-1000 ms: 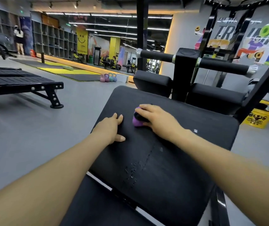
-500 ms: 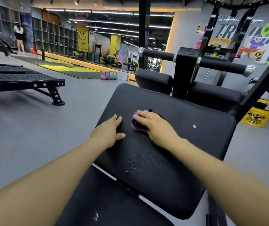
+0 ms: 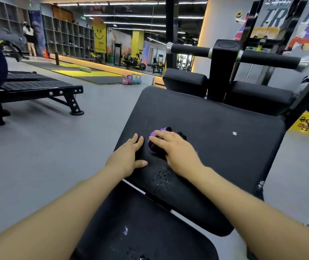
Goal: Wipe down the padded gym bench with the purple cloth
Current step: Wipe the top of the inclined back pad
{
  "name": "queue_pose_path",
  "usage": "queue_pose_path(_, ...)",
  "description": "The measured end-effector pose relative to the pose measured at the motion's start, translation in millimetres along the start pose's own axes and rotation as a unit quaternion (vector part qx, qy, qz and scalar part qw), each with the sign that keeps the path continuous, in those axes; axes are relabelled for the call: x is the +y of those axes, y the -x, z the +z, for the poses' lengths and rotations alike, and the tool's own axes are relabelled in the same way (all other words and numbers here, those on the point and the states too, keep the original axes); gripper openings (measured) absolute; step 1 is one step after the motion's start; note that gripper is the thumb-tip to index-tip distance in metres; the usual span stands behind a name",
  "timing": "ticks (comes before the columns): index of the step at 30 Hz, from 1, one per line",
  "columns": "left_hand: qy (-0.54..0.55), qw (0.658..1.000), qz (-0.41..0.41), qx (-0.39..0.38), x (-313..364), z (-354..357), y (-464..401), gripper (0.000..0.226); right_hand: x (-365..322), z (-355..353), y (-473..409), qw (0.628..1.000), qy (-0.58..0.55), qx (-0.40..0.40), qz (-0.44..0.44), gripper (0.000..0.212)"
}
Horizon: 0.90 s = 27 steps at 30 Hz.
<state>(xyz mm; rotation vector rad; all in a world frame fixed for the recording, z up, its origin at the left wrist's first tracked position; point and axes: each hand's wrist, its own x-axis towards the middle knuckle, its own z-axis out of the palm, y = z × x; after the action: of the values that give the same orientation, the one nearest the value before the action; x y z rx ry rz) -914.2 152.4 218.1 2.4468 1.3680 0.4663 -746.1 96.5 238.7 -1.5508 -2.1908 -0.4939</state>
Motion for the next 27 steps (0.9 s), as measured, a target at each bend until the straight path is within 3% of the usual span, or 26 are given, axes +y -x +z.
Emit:
queue_pose_path(3,-0.004,1.0,-0.005,-0.003,2,-1,3,0.081,30,-24,-10,0.998,0.02,-0.056,0.016,0.055)
queue_pose_path(8,-0.003,1.0,-0.006,0.004,5,1,4,0.077,65,-36,-38,0.98,0.053,0.087,0.169,0.047)
queue_pose_path(10,-0.003,1.0,-0.005,0.005,4,1,4,0.078,43,-22,-34,0.982,0.062,0.089,0.156,0.047)
queue_pose_path(14,-0.013,1.0,-0.012,0.002,4,0,5,0.077,-15,8,7,0.998,0.02,0.048,0.028,0.055)
queue_pose_path(19,-0.062,0.998,-0.01,0.003,-6,-8,29,0.064,4,-27,1,0.997,0.026,-0.069,0.011,0.06)
queue_pose_path(24,-0.01,0.999,-0.035,0.023,-34,3,57,0.054,27,-22,-39,0.978,0.064,0.086,0.181,0.044)
queue_pose_path(27,0.003,1.0,-0.024,0.011,-39,12,56,0.055,-15,9,-26,0.991,0.049,0.074,0.103,0.051)
